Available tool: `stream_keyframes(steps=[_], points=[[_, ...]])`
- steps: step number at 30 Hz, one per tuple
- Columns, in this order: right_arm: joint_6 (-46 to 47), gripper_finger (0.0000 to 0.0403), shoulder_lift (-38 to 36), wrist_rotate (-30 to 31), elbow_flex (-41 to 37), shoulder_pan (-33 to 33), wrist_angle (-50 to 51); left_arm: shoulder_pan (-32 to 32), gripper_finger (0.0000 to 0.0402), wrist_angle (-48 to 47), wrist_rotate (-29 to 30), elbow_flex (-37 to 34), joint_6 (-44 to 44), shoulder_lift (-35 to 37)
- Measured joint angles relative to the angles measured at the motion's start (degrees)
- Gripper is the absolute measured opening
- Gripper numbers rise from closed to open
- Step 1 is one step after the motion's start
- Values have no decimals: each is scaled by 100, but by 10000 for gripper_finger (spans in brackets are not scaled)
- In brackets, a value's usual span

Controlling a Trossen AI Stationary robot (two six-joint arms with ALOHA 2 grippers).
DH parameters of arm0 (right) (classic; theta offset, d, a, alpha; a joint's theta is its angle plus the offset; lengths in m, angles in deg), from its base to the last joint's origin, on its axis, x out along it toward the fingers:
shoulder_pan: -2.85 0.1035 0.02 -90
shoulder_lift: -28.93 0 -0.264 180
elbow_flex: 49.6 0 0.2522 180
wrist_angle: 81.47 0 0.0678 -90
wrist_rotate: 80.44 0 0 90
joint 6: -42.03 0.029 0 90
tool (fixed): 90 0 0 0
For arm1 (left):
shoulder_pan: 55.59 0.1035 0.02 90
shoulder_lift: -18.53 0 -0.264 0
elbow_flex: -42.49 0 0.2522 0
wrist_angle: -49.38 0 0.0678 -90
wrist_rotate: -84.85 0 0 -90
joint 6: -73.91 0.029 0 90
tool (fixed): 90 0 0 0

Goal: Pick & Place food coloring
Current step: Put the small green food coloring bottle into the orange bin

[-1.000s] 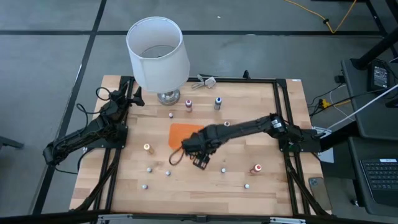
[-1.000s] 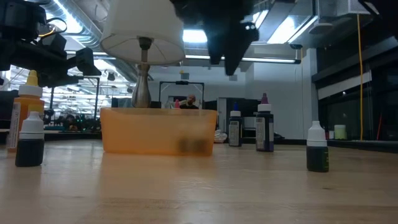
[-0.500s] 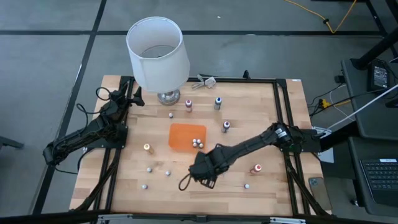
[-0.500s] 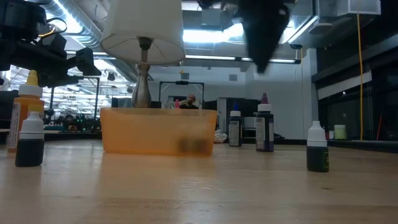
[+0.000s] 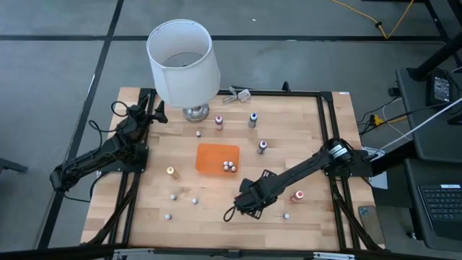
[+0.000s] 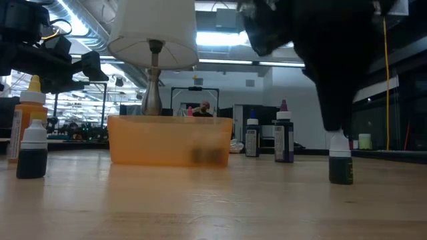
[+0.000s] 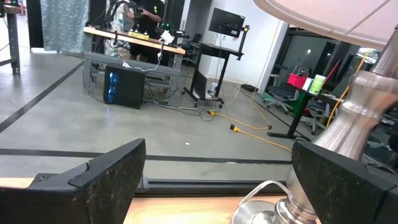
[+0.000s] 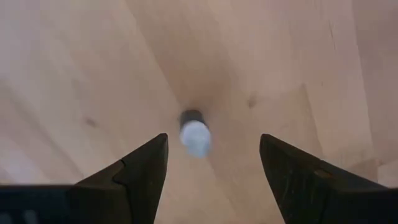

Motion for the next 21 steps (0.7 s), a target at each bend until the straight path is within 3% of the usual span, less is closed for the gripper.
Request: stream_keyframes(steps=[14, 21], points=[[9, 253, -1, -249, -392, 18, -668, -1, 391, 0, 1, 2, 0, 0], [7, 210, -1, -362, -392, 16, -671, -2, 391, 0, 2, 0, 2, 0]])
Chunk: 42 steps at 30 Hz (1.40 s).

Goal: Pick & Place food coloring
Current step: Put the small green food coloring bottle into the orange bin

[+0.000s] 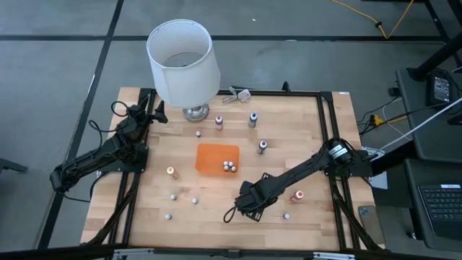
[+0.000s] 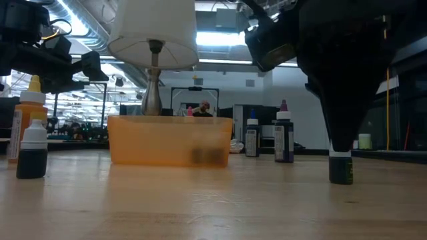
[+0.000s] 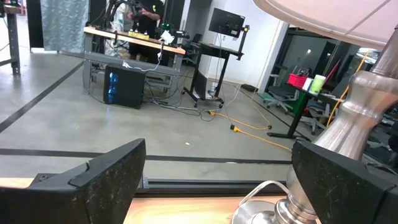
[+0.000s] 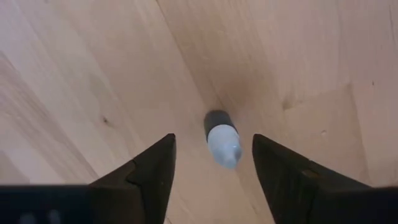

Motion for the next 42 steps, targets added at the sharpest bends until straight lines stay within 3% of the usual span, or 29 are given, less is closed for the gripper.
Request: stream_keyframes(steps=[21, 30, 42], points=[[-22, 56, 2, -7, 24, -42, 61, 0, 391, 0, -2, 2, -1, 0], [-760, 73, 7, -3, 664, -318, 786, 2, 391, 2, -1, 2, -2, 0], [-1697, 64, 7, 157, 1971, -981, 1810, 2, 391, 2, -2, 2, -2, 0]])
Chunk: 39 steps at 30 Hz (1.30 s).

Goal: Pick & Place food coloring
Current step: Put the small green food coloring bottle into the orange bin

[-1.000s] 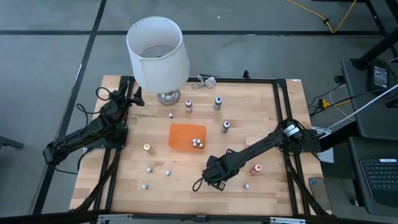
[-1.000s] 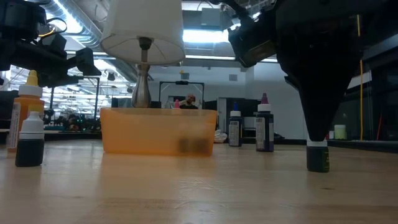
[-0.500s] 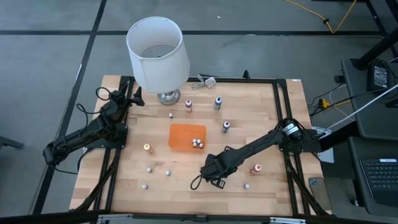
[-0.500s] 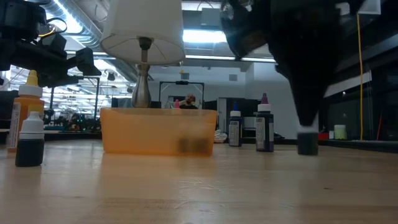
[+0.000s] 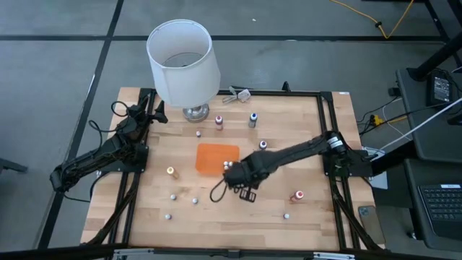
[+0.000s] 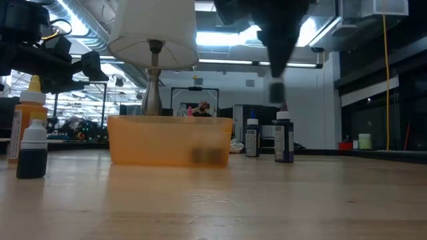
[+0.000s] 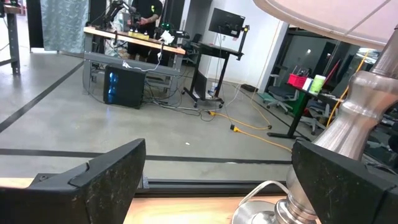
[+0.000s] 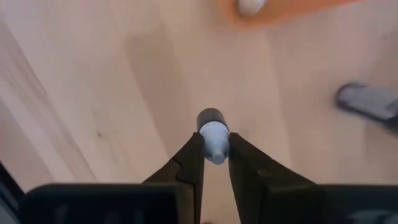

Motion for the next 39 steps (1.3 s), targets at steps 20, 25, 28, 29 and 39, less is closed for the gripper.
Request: stream_keyframes(steps=[20, 25, 28, 29, 39], points=[[-734, 64, 886, 116, 1831, -813, 197, -2, 391, -2, 0, -2, 0, 0], [-1043, 64, 1298, 157, 2326, -896, 126, 0, 391, -2, 0, -1, 1, 0], [-1225, 64, 1507, 205, 2427, -937, 0, -1, 391, -2, 1, -1, 2, 0], [-1275, 64, 1532, 205, 2407, -952, -91, -1, 391, -1, 0, -1, 0, 0], [-1954, 64, 1784, 224, 2400, -951, -556, 0, 391, 0, 1, -2, 1, 0]])
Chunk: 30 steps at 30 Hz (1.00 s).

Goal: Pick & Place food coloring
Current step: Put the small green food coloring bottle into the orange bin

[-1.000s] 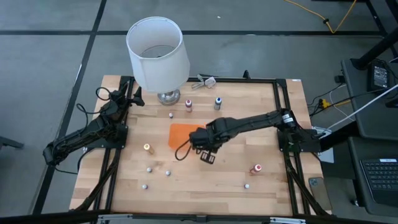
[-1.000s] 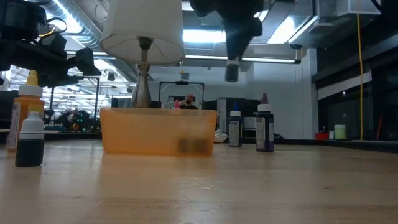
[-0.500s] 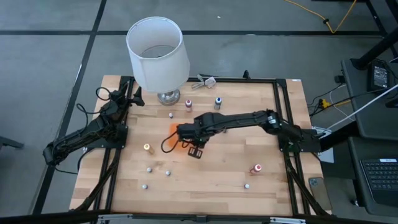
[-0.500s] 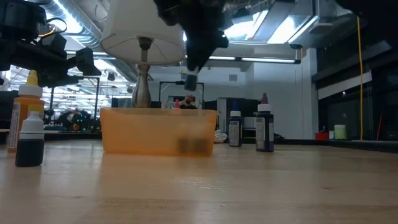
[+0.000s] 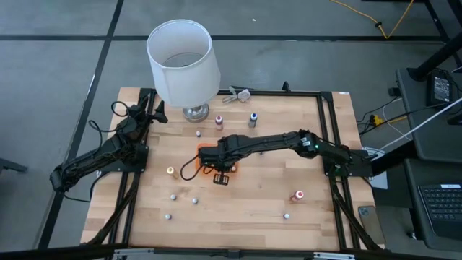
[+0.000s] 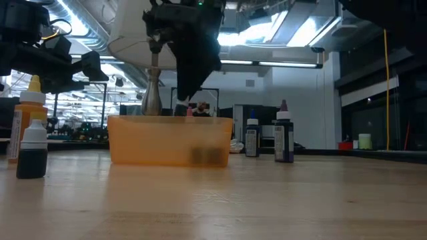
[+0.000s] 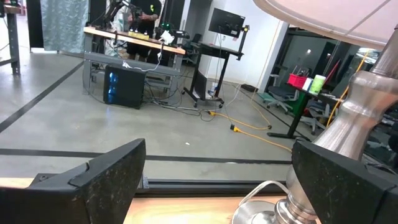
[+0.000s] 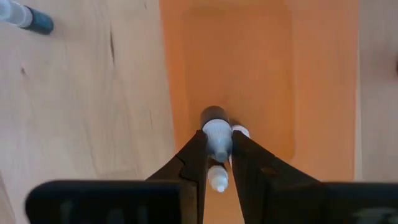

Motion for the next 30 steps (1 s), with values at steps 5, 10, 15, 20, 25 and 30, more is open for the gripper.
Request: stream_keyframes(steps=[5, 10, 15, 20, 25, 30], points=[[-21, 64, 100, 0, -2, 0, -162, -1, 391, 0, -1, 0, -1, 0], [-152, 64, 344, -4, -2, 0, -248, 0, 391, -5, -1, 2, 1, 0], [-273, 64, 511, -9, -2, 0, -217, -2, 391, -6, -1, 0, 1, 0], [-302, 64, 663, -20, -2, 1, -157, 0, 391, -2, -1, 2, -1, 0], [-295, 65, 716, -22, -2, 7, -38, 0, 391, -2, -1, 1, -1, 0], [-308, 83, 717, -20, -2, 7, -26, 0, 391, -2, 1, 0, 1, 0]])
